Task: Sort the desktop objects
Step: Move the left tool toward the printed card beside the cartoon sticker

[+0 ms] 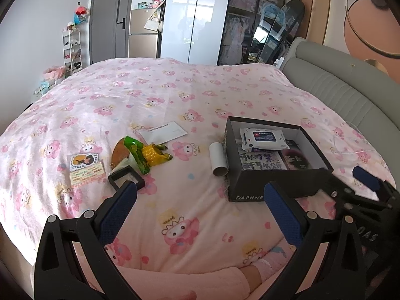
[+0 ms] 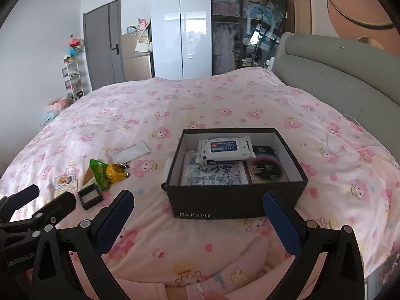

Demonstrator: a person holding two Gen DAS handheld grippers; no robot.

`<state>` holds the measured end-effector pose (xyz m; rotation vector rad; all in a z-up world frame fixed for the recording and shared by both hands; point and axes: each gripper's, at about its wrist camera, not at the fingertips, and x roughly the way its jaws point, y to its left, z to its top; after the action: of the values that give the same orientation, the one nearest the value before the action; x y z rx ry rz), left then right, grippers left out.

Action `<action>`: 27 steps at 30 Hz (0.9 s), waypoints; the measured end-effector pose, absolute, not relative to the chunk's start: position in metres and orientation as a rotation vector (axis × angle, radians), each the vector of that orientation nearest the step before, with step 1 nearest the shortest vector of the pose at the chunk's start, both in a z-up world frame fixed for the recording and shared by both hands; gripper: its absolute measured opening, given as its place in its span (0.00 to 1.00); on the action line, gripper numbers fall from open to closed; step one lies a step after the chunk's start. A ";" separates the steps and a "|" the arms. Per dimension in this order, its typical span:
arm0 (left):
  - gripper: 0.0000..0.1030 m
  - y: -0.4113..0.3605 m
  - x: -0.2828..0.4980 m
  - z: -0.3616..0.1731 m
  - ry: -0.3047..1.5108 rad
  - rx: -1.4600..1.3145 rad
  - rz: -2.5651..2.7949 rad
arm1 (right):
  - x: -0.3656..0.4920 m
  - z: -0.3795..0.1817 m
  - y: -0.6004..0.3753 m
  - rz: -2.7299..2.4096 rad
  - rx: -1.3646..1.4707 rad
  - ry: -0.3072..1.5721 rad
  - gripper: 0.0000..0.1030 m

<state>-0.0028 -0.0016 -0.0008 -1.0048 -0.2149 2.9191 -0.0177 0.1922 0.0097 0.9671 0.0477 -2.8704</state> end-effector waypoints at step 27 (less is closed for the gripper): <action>0.82 -0.227 -0.116 -0.092 -0.925 -1.500 2.892 | -0.150 -0.062 0.035 -2.347 1.211 0.262 0.58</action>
<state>-0.1159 -0.2267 -0.0919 -1.4999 -0.9247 2.8917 -0.1497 0.0352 -0.0624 1.2108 0.2618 -2.3472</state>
